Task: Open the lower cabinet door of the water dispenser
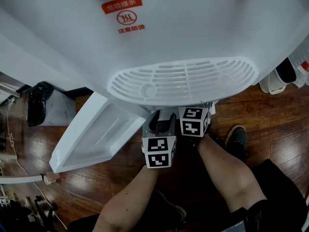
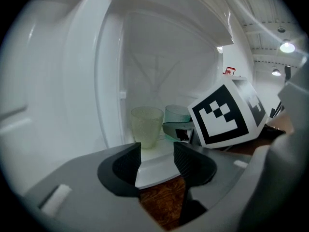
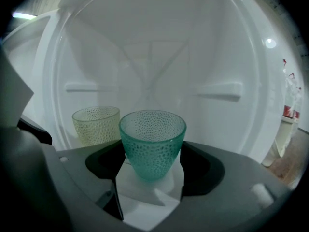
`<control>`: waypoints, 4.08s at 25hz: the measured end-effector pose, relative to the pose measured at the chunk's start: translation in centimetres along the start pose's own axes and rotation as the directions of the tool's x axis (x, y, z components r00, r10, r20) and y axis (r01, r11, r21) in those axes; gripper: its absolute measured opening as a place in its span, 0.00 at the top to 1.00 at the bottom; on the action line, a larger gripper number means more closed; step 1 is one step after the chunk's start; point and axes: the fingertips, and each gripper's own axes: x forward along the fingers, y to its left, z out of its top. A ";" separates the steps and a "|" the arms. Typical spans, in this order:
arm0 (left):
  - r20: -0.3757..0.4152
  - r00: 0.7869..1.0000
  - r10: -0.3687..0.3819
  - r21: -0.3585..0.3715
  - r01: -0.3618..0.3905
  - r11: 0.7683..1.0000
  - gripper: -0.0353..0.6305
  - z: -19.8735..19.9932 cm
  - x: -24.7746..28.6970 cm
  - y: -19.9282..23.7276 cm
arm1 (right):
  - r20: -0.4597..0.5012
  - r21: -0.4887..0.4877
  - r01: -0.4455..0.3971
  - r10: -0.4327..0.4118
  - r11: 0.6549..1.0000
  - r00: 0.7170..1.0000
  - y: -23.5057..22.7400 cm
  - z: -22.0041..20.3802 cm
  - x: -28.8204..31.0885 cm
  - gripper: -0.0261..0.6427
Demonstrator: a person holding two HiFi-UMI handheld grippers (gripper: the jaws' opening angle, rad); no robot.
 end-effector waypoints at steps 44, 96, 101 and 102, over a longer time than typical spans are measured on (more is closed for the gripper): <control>0.202 0.959 -0.200 0.114 0.179 0.977 0.68 13.2 -22.4 -5.0 | 0.078 -0.090 -0.225 0.232 0.970 0.969 2.9 11.2 -25.6 0.43; 0.455 0.792 -0.407 0.172 0.370 0.913 0.69 24.7 -41.4 -9.4 | 0.086 -0.206 -0.567 0.592 0.798 0.801 3.7 26.8 -52.5 0.43; 0.450 0.790 -0.416 0.180 0.377 0.909 0.68 24.7 -41.2 -9.6 | 0.099 -0.209 -0.569 0.597 0.795 0.796 3.9 27.1 -52.4 0.43; 0.448 0.791 -0.417 0.179 0.378 0.908 0.68 24.7 -41.2 -9.6 | 0.097 -0.213 -0.570 0.597 0.794 0.796 4.0 27.2 -52.3 0.43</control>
